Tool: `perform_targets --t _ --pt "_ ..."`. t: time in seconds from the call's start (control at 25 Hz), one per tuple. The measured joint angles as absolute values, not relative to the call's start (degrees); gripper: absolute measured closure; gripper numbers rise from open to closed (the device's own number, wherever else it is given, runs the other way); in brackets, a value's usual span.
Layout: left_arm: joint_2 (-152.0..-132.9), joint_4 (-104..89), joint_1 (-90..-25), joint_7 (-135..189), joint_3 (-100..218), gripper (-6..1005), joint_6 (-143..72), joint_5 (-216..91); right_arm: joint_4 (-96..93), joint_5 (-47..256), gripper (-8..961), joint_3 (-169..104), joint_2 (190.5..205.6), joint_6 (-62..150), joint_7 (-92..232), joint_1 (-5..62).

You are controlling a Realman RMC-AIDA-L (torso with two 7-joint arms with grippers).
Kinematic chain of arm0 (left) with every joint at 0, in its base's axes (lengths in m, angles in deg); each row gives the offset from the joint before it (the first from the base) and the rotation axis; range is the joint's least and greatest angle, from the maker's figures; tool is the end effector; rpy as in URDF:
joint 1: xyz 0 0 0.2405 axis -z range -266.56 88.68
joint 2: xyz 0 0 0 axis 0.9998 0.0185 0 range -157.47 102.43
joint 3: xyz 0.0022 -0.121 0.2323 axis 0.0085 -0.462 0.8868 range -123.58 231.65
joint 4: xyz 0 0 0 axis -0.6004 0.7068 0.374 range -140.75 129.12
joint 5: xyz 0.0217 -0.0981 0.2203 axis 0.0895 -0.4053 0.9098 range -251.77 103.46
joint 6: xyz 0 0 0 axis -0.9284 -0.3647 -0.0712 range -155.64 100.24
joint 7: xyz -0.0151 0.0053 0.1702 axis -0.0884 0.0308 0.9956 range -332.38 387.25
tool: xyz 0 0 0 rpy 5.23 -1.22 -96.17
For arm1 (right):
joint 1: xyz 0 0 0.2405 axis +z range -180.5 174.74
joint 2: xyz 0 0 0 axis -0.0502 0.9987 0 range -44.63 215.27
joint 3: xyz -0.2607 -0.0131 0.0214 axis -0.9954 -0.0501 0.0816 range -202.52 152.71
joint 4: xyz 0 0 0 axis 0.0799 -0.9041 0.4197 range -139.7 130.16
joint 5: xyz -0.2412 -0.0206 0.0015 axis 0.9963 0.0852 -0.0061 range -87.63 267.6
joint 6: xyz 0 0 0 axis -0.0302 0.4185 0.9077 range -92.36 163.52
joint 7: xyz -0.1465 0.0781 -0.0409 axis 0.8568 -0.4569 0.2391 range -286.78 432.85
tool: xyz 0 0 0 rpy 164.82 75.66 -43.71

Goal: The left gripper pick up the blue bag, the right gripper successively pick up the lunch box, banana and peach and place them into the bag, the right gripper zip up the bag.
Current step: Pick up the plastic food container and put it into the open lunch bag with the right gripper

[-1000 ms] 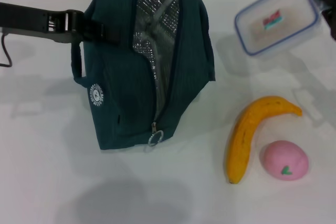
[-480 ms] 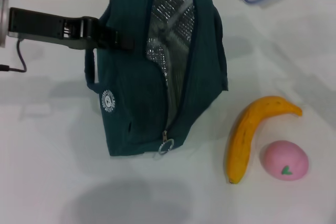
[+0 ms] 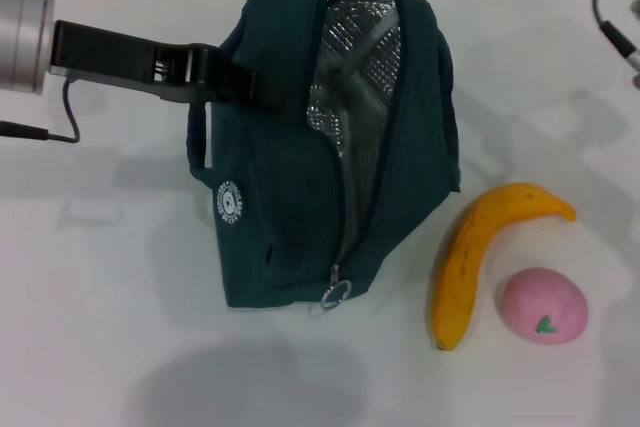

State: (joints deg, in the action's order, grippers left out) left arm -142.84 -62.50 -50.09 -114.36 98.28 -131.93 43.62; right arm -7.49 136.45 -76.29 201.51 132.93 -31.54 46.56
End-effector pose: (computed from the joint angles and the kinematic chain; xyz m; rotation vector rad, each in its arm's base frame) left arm -0.1825 0.3936 0.0422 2.6402 1.5057 0.5355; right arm 0.1545 0.4261 -0.0014 1.7471 -1.3575 -2.0400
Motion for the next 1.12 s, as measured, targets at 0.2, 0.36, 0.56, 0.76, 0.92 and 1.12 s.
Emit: perform_targets --t 0.2,0.36,0.56,0.76,0.92,1.12 --pt "-143.23 -62.50 -49.94 -113.98 98.39 954 -131.95 43.31 -8.87 139.19 857 -76.32 201.51 131.94 -30.85 48.01" --pt "-143.30 -62.50 -50.00 -113.97 98.38 954 -131.98 43.05 -8.98 142.44 857 -76.28 201.51 130.02 -30.68 47.38" --pt "-143.25 -62.11 -50.38 -113.97 98.35 954 -132.02 41.88 -8.66 144.86 857 -76.36 201.50 129.02 -30.15 44.96" --pt "-142.97 -61.81 -50.51 -113.98 98.11 953 -132.02 41.69 -7.48 146.10 857 -76.81 201.50 128.38 -29.18 42.46" --pt "-143.16 -61.80 -50.52 -113.98 98.16 953 -132.02 41.66 -7.09 149.35 858 -76.94 201.52 126.63 -28.67 42.81" --pt "-143.27 -60.02 -49.94 -113.29 98.26 953 -132.01 41.57 -7.53 153.81 858 -76.94 201.51 123.67 -28.52 45.76"
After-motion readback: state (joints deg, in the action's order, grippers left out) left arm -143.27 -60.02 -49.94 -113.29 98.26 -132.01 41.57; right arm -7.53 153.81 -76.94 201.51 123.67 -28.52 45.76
